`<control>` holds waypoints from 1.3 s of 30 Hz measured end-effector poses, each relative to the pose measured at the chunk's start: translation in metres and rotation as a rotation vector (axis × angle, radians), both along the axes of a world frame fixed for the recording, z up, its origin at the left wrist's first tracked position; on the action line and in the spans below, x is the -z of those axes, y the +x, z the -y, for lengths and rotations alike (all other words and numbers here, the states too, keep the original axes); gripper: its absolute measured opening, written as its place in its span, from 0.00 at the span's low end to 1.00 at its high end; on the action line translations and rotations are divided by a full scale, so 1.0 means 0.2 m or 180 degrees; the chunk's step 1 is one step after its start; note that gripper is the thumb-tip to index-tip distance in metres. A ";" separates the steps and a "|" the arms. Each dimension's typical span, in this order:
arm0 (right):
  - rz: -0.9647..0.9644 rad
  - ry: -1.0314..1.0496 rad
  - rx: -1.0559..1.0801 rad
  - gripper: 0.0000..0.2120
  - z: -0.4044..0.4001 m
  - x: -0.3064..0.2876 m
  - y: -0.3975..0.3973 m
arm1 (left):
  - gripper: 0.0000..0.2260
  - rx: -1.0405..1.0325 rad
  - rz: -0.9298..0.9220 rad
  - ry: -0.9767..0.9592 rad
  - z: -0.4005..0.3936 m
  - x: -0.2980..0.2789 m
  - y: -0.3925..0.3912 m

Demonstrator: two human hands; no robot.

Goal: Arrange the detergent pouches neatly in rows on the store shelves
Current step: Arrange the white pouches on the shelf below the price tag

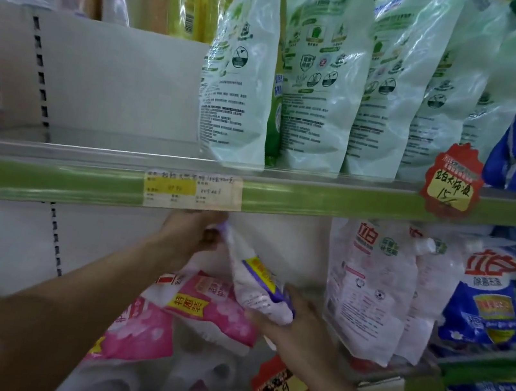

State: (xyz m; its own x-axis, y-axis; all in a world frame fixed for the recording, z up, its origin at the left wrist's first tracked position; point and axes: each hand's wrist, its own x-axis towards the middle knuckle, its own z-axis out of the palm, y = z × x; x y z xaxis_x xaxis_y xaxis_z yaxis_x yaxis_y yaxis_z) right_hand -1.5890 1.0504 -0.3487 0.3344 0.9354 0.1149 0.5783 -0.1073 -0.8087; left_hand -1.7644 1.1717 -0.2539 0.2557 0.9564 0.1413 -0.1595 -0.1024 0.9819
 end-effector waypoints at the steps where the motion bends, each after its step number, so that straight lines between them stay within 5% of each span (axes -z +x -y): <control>1: 0.0017 0.0012 0.0007 0.40 -0.01 0.00 0.01 | 0.05 0.0221 0.0101 0.0089 0.03 -0.03 0.05; 6: -0.0427 0.0475 0.0142 0.22 -0.02 -0.03 0.05 | 0.11 0.0510 0.0705 0.0426 0.14 -0.09 0.18; 11: 0.0595 0.0901 0.0361 0.24 -0.07 -0.11 -0.09 | 0.13 0.0447 0.1992 -0.0047 0.13 -0.06 0.02; 14: 0.0629 0.1104 0.0170 0.23 -0.08 -0.12 -0.27 | 0.05 0.0241 0.1998 -0.0055 0.12 -0.04 -0.16; 20: -0.0017 0.1145 -0.0289 0.24 -0.19 -0.09 -0.73 | 0.14 -0.0180 0.1809 0.0405 0.17 -0.06 -0.65; 28: -0.0876 0.1011 -0.0799 0.21 -0.25 0.04 -1.34 | 0.08 -0.0678 0.1343 0.0308 0.26 -0.07 -1.12; 35: -0.0826 0.0940 -0.1169 0.19 -0.25 0.13 -1.65 | 0.06 -0.0857 0.1114 0.0458 0.28 0.00 -1.37; 39: -0.0878 0.1024 -0.1595 0.15 -0.30 0.07 -1.79 | 0.16 -0.0965 0.1337 0.0464 0.28 0.00 -1.60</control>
State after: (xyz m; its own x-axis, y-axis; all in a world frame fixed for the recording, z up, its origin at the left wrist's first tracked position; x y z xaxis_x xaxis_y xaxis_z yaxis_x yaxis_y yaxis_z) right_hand -1.9471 1.1101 -0.3622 -0.0758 0.9188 0.3874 0.2623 0.3932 -0.8812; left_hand -2.0841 1.1165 -0.2538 -0.1359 0.9414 0.3087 -0.4777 -0.3353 0.8120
